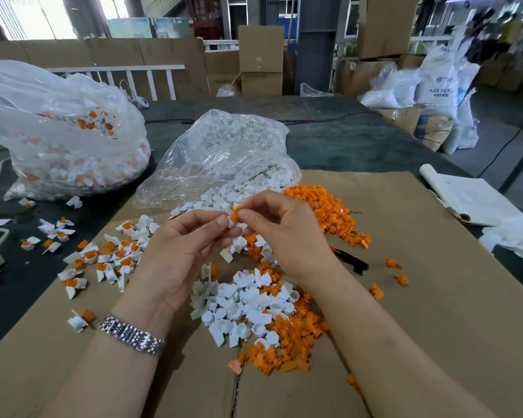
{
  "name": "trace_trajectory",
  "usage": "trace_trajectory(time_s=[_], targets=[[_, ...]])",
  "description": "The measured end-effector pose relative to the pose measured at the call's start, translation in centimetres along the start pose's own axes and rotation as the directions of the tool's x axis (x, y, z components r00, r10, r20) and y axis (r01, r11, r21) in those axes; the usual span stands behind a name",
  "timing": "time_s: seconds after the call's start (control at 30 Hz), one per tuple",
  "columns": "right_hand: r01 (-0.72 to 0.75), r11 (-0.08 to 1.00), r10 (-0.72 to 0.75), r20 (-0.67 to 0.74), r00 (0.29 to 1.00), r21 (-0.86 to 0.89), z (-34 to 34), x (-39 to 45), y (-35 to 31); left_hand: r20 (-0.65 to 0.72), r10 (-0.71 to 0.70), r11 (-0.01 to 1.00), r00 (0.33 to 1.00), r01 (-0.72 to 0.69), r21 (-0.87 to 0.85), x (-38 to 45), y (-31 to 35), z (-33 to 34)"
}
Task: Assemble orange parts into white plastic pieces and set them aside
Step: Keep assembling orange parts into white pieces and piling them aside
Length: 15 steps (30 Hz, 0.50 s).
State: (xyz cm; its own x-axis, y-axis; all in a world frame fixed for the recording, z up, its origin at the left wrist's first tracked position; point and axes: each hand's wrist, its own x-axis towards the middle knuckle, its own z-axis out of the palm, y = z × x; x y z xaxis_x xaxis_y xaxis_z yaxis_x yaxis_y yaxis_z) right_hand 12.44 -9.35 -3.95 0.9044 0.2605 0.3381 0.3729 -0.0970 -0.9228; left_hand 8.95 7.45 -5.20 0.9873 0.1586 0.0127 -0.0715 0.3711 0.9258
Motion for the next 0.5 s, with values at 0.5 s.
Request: trace_trajectory(time_s=[0.5], targets=[[0.046,0.946,-0.052,-0.011,0.999,-0.322,0.25,-0.33,-0.14,0.024,0.105,0.982,0.994,-0.108,0.157,-0.50,0.04,0.04]])
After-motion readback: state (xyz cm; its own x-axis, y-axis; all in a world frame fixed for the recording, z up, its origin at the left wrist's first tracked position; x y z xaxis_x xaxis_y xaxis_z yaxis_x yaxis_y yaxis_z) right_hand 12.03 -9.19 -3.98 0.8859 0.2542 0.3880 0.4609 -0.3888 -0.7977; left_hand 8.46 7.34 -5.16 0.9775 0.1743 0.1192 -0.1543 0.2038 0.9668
